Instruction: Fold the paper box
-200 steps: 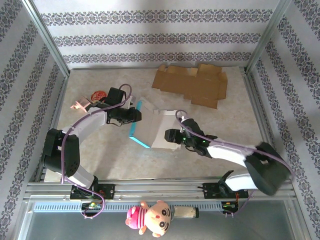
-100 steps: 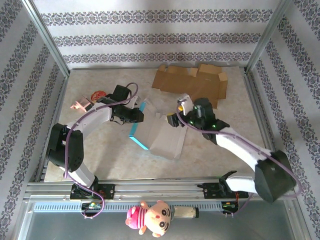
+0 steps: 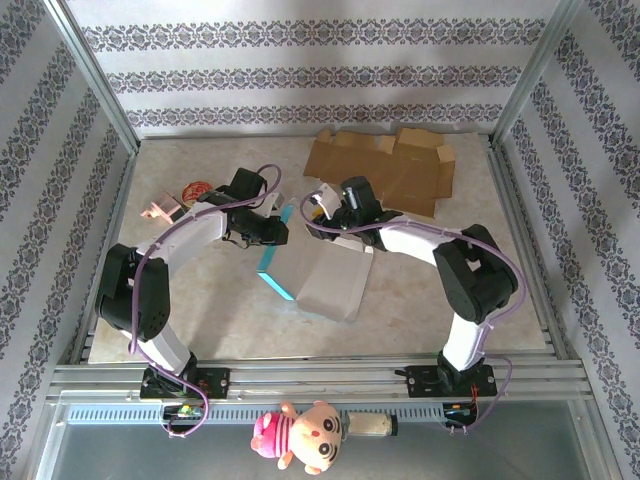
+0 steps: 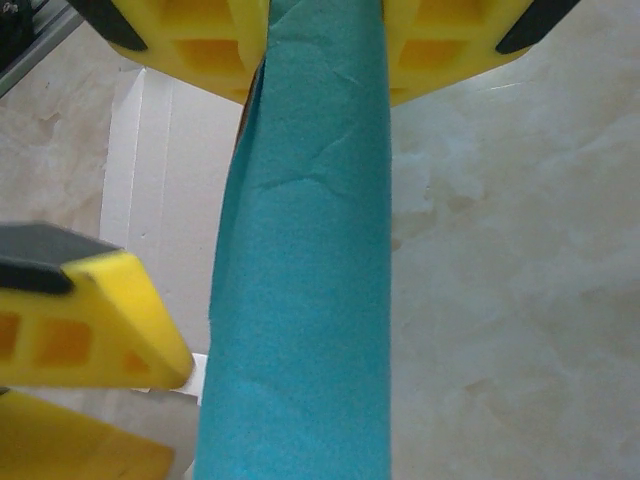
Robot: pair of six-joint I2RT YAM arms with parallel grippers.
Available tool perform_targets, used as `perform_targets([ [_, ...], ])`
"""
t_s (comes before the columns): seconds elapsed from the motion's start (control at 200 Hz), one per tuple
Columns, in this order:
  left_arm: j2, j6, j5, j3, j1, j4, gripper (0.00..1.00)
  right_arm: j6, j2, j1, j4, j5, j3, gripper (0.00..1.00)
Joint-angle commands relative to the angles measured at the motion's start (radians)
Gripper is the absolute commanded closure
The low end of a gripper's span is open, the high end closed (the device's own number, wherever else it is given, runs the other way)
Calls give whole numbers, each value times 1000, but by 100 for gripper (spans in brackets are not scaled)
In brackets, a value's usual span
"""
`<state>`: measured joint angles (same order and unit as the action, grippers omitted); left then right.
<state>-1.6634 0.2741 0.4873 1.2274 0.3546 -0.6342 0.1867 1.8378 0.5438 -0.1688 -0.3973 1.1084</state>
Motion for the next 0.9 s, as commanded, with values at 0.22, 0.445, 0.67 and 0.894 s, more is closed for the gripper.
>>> perform_targets([
  [0.22,-16,8,-95,27,15,-57,82,77,-37,-1,52,11,25,100],
  [0.445,-28,10,-88,32,17,-45,82,43,-62,-1,59,-62,-13,96],
  [0.67,-31,0,-99,45,31,-62,82,153,50,0,105,54,109,44],
  [0.894,-37,13,-116,52,33,-62,82,112,155,-15,132,34,233,86],
])
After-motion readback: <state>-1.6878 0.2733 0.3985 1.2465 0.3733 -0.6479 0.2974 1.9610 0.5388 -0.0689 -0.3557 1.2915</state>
